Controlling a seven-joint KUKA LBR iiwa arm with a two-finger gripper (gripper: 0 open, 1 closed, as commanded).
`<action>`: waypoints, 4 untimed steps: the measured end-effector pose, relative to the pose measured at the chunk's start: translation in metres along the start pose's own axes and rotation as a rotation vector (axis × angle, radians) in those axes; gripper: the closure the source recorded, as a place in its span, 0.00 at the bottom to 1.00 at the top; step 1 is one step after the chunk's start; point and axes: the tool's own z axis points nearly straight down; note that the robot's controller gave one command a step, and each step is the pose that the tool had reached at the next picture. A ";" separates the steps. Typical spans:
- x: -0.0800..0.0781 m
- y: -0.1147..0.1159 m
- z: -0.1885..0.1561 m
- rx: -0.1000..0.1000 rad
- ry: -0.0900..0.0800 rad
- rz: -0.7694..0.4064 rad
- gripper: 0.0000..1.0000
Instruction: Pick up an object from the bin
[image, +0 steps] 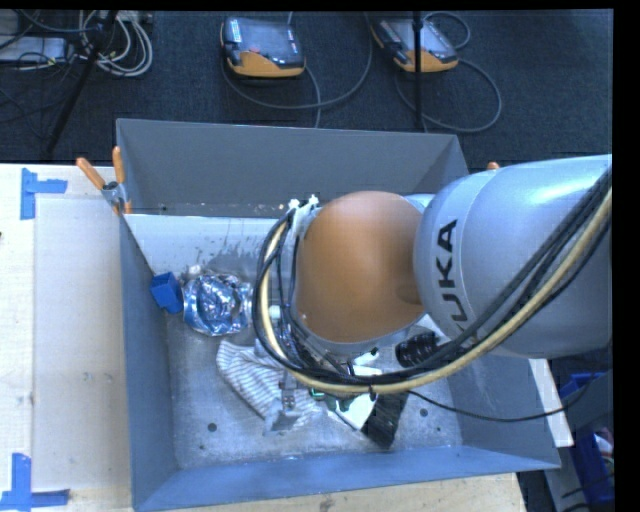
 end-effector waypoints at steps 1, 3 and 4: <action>-0.002 -0.001 -0.004 -0.001 -0.008 0.005 0.00; -0.050 -0.045 0.132 -0.004 -0.012 0.196 0.00; -0.051 -0.045 0.128 -0.005 -0.013 0.202 0.00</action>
Offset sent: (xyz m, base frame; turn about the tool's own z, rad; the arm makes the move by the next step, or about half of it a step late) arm 0.0546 -0.0525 -0.1415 0.0580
